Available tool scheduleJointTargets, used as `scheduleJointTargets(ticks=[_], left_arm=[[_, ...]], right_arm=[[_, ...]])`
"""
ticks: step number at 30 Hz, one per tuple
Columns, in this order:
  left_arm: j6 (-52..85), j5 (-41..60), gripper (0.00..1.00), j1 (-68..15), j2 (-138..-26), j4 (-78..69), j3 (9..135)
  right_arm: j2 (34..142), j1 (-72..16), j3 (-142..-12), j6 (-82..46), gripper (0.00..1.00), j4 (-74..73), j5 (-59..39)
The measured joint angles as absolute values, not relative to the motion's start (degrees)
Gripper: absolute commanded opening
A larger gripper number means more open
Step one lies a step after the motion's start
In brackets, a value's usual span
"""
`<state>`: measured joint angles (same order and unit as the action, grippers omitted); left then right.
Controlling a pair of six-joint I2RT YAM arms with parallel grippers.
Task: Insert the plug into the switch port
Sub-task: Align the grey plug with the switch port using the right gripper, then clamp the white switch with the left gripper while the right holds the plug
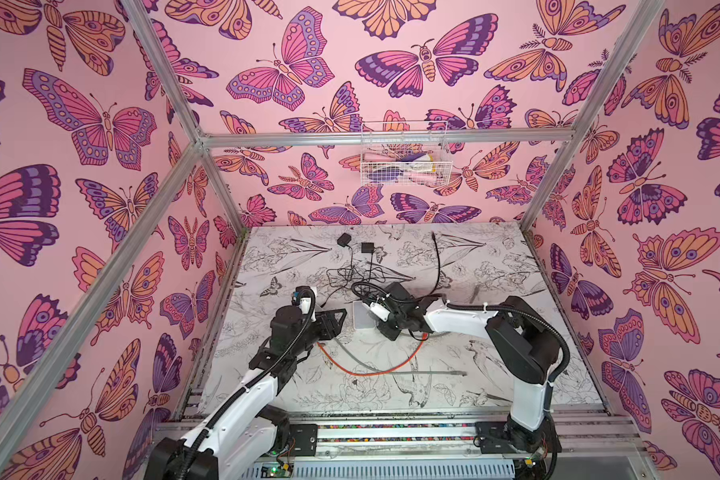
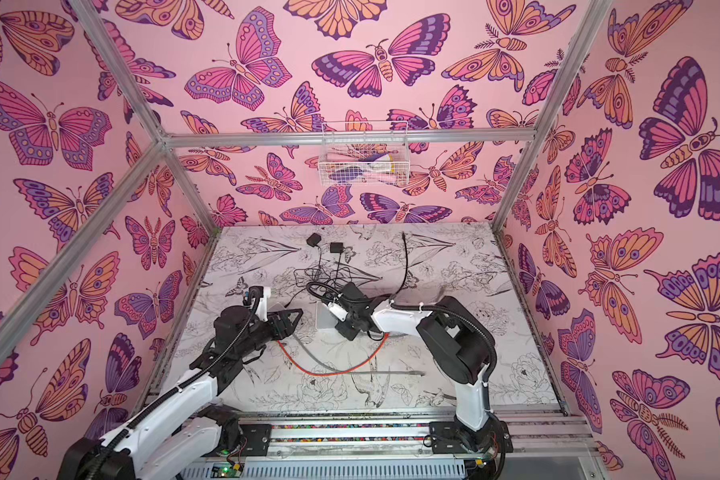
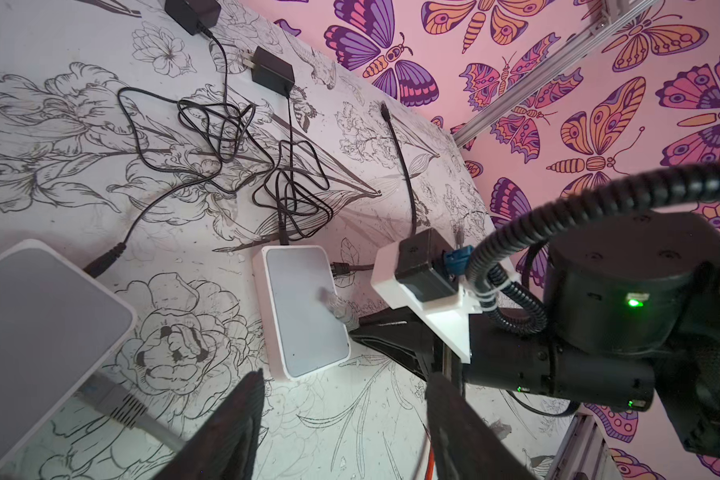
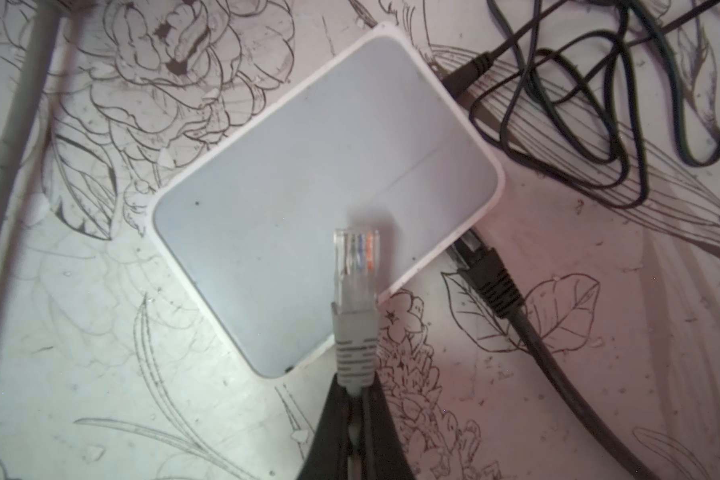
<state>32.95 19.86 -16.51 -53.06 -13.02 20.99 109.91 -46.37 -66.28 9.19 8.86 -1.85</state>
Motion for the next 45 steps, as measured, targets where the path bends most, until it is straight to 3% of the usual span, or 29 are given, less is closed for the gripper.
scheduleJointTargets(ticks=[11, 24, 45], left_arm=[[30.9, 22.5, 0.61, -16.5, -68.3, -13.1, 23.1], [30.0, 24.7, 0.57, -18.1, -86.8, -16.4, 32.0], [27.6, 25.7, 0.5, -21.3, -105.1, -16.6, 48.7]], right_arm=[[106.0, -43.7, -67.2, 14.0, 0.0, 16.2, -0.4], [109.3, -43.8, -70.7, 20.1, 0.0, 24.1, -0.2], [110.8, -44.9, -71.4, 21.1, 0.0, 25.4, 0.7]])
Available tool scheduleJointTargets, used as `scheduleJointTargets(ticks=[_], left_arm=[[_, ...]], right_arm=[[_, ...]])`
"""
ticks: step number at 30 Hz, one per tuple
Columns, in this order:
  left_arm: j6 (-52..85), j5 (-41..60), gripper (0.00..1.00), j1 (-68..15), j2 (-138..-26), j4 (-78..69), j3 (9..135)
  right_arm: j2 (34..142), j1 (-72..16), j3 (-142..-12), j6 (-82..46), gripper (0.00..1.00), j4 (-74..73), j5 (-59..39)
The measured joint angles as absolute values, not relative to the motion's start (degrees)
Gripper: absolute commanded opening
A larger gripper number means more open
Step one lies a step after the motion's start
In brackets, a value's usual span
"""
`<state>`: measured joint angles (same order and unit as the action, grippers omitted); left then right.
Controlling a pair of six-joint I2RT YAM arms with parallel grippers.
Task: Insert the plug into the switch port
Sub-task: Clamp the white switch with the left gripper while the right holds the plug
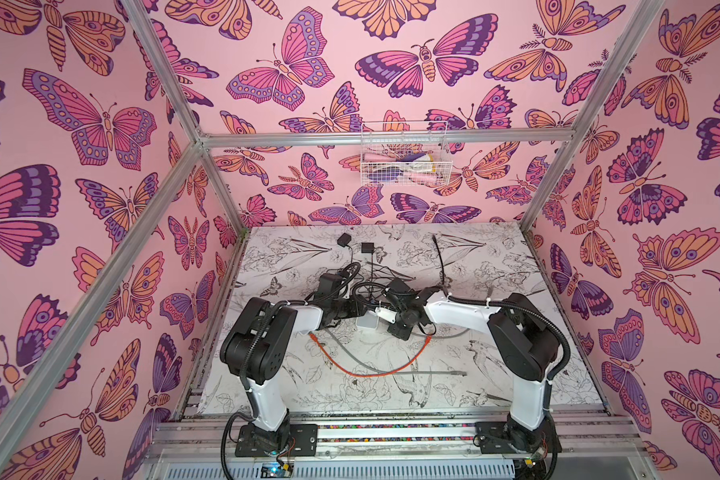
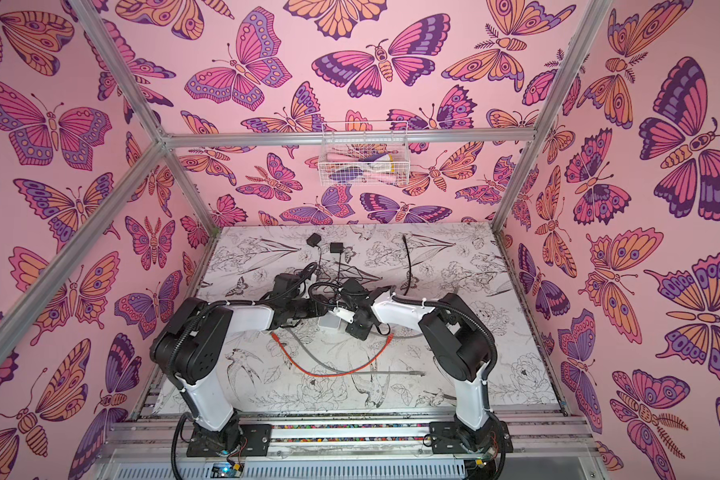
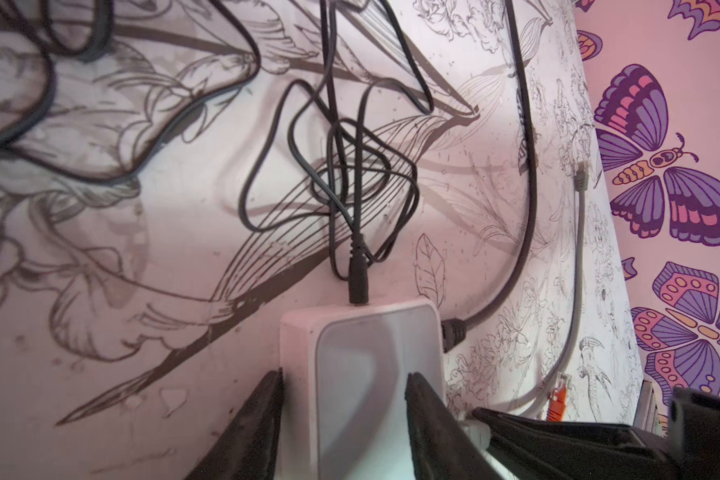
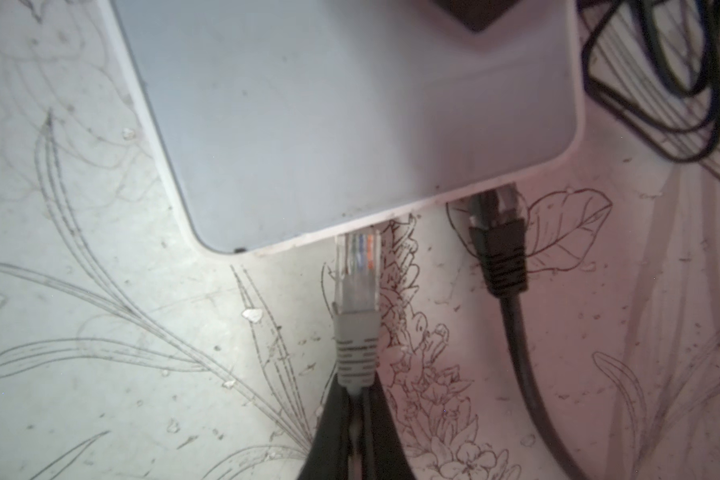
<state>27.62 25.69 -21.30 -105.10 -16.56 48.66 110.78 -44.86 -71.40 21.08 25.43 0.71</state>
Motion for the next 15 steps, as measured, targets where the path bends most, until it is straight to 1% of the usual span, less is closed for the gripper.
scheduleJointTargets(ticks=[6, 15], left_arm=[[26.9, 26.2, 0.48, -21.8, -107.5, -16.2, 51.9], [25.5, 25.9, 0.5, -21.6, -105.4, -15.7, 49.3]], right_arm=[[110.8, -45.1, -71.4, 21.0, 0.0, 25.3, 0.0], [110.3, -44.6, -70.8, 20.6, 0.0, 25.3, 2.5]])
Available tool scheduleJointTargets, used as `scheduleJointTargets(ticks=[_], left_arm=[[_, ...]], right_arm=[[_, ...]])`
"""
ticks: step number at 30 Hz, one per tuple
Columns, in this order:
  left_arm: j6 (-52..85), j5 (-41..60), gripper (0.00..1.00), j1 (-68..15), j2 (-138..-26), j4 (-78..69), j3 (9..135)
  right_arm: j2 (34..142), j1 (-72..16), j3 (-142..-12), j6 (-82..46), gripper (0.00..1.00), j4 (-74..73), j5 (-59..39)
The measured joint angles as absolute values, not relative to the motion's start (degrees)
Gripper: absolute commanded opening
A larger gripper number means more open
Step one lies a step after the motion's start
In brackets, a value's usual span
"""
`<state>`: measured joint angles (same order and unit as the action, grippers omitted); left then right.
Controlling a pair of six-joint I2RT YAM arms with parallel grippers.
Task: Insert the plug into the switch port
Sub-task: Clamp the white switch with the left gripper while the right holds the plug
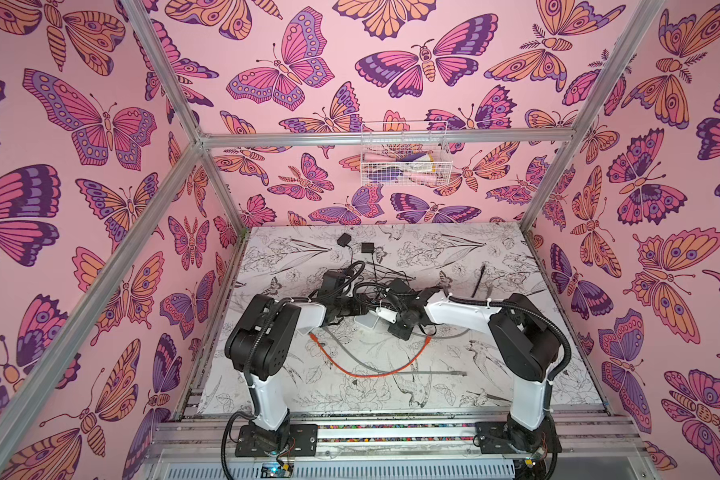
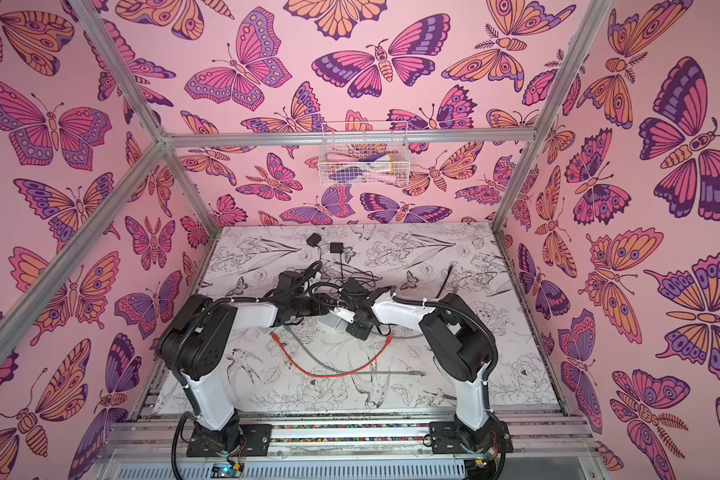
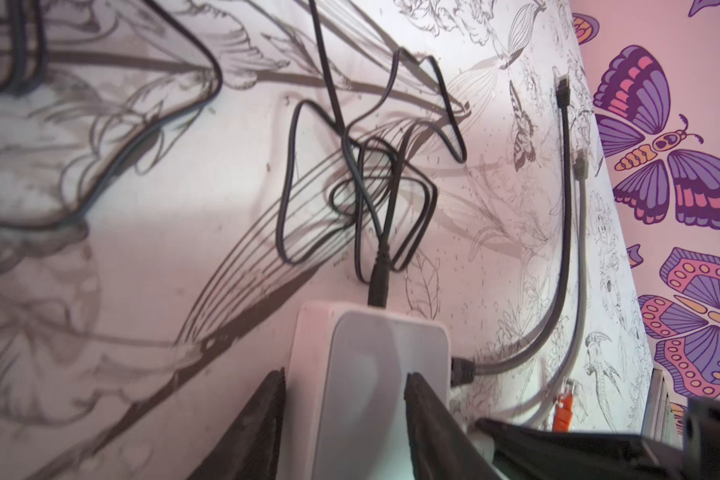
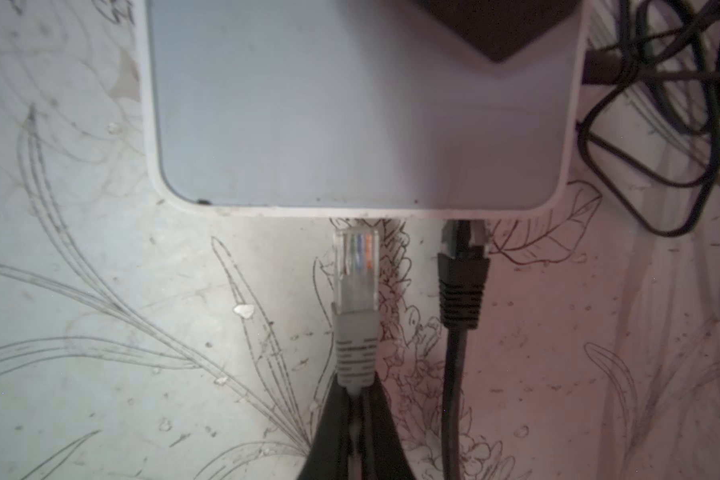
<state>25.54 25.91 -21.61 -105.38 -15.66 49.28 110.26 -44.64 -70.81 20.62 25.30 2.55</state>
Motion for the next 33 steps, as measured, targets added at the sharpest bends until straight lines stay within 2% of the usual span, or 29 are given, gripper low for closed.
scheduleJointTargets(ticks=[33], left_arm=[[25.1, 26.2, 0.48, -21.0, -100.5, -19.4, 41.4]], right_arm=[[110.8, -46.7, -71.4, 20.4, 0.0, 25.5, 3.4]])
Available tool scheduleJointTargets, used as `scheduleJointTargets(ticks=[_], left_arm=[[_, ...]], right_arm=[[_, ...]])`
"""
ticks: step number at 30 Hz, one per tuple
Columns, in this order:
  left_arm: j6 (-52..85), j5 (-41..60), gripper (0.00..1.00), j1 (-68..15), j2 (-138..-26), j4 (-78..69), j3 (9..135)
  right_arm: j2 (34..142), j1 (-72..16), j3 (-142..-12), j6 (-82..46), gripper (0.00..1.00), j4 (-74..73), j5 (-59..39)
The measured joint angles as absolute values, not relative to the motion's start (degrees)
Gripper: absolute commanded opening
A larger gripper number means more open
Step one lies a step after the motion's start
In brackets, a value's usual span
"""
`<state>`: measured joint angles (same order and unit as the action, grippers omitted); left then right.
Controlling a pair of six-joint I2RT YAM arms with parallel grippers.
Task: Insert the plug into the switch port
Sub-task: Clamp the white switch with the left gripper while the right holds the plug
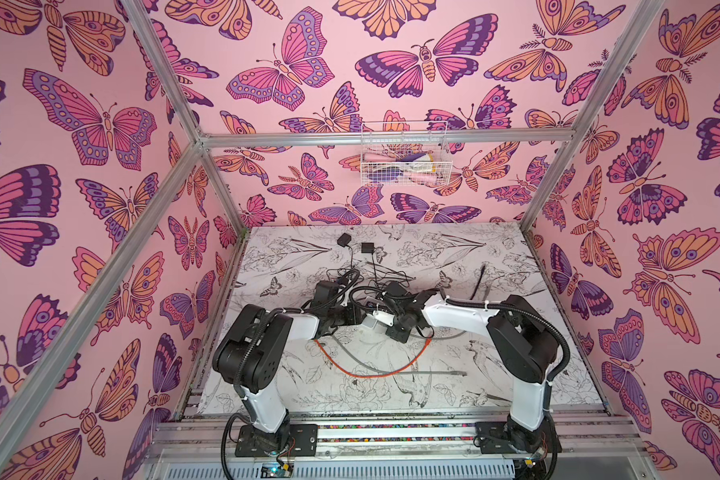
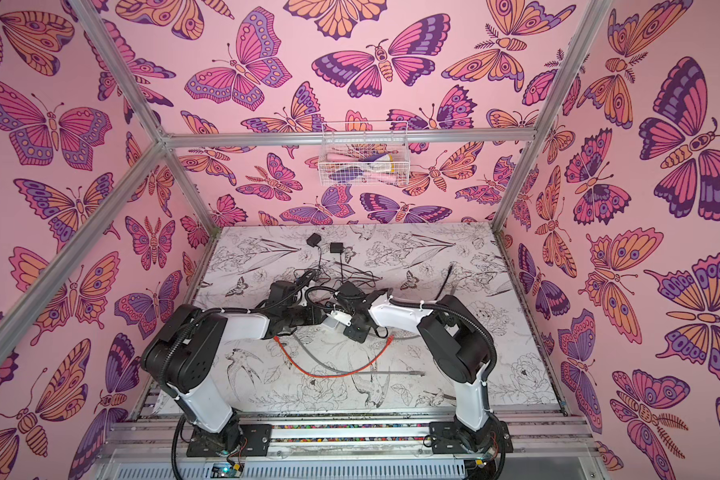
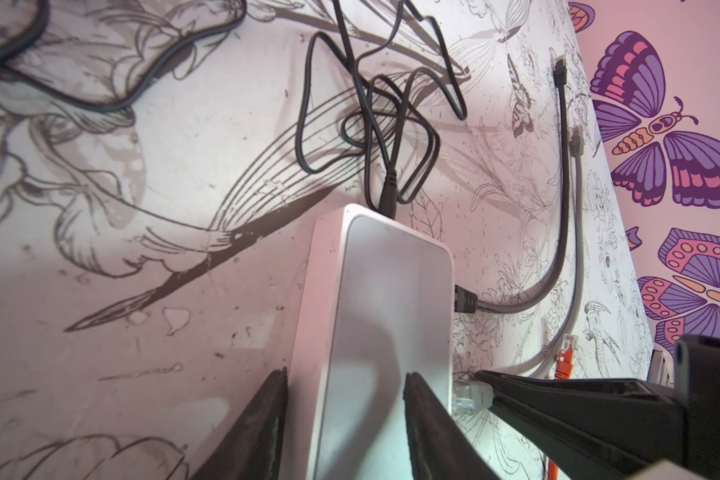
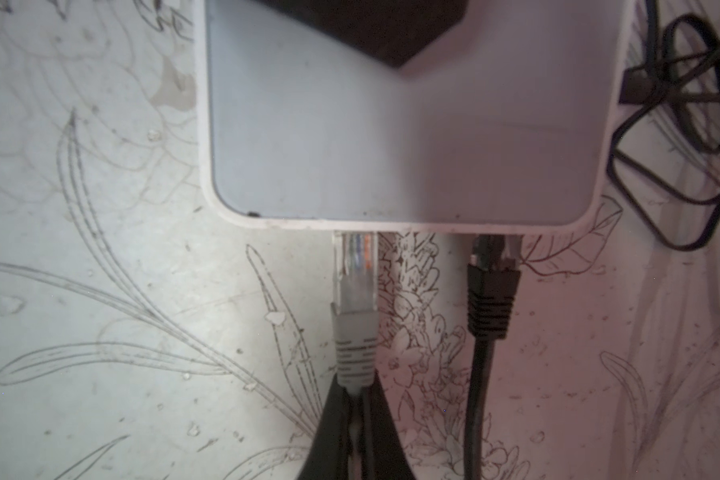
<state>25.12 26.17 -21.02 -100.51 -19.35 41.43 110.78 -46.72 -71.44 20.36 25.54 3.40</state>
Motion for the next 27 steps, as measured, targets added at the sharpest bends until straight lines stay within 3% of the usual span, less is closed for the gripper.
scheduleJointTargets(ticks=[27], left_arm=[[25.1, 27.5, 0.46, -21.0, -100.6, -19.6, 41.3]], right_arm=[[112.7, -47.0, -74.7, 20.4, 0.0, 28.7, 4.6]])
